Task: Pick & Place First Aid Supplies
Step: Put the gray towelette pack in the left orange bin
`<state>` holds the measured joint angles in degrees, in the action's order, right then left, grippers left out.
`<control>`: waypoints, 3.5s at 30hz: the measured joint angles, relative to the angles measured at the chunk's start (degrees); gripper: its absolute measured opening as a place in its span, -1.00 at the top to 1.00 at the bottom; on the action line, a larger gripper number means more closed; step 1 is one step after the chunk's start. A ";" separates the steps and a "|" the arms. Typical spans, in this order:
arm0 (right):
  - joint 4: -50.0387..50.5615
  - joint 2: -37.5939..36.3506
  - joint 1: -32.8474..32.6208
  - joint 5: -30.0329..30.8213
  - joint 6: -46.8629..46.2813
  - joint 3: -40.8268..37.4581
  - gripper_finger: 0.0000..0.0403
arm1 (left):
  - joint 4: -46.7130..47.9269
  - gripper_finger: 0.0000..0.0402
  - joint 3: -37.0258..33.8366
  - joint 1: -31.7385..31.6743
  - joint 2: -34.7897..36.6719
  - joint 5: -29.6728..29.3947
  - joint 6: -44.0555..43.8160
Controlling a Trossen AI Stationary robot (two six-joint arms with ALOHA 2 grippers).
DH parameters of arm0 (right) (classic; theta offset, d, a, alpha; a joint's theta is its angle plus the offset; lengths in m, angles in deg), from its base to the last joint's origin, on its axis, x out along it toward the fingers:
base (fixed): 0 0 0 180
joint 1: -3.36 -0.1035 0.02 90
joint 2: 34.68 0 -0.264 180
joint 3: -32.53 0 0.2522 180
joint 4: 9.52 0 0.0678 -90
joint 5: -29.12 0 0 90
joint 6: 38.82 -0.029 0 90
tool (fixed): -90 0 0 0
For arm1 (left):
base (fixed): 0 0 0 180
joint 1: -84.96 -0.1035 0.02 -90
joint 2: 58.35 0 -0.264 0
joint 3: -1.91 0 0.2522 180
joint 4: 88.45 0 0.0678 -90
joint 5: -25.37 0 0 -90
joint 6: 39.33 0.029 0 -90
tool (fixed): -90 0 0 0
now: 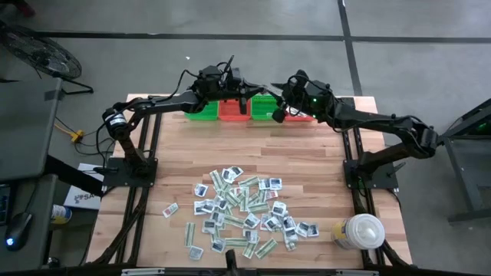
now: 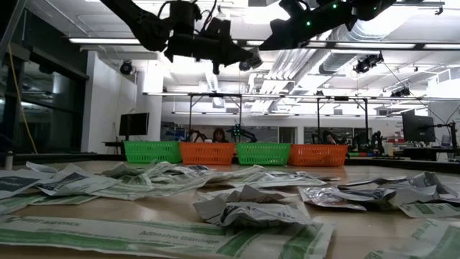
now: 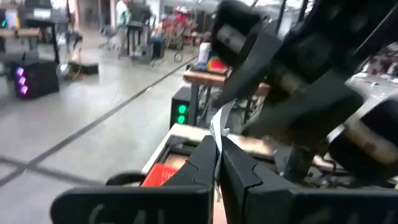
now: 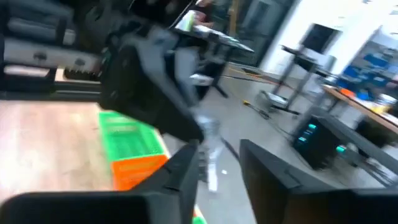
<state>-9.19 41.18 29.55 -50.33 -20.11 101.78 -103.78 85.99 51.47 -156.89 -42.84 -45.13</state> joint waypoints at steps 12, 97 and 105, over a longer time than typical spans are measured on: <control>11.40 -6.57 0.44 13.43 -1.10 0.02 0.08 | 24.59 1.00 -0.04 -10.88 0.00 1.36 4.28; 33.66 -6.59 0.39 -10.58 -8.16 0.00 0.16 | 61.43 0.46 -13.29 11.39 8.31 3.10 11.11; 33.66 -6.59 0.39 -11.17 -8.18 0.00 0.17 | 51.94 0.46 -21.45 11.40 8.31 9.48 1.12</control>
<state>24.47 34.60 29.94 -61.50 -28.29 101.78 -51.84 64.55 62.87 -148.59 -33.37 -44.01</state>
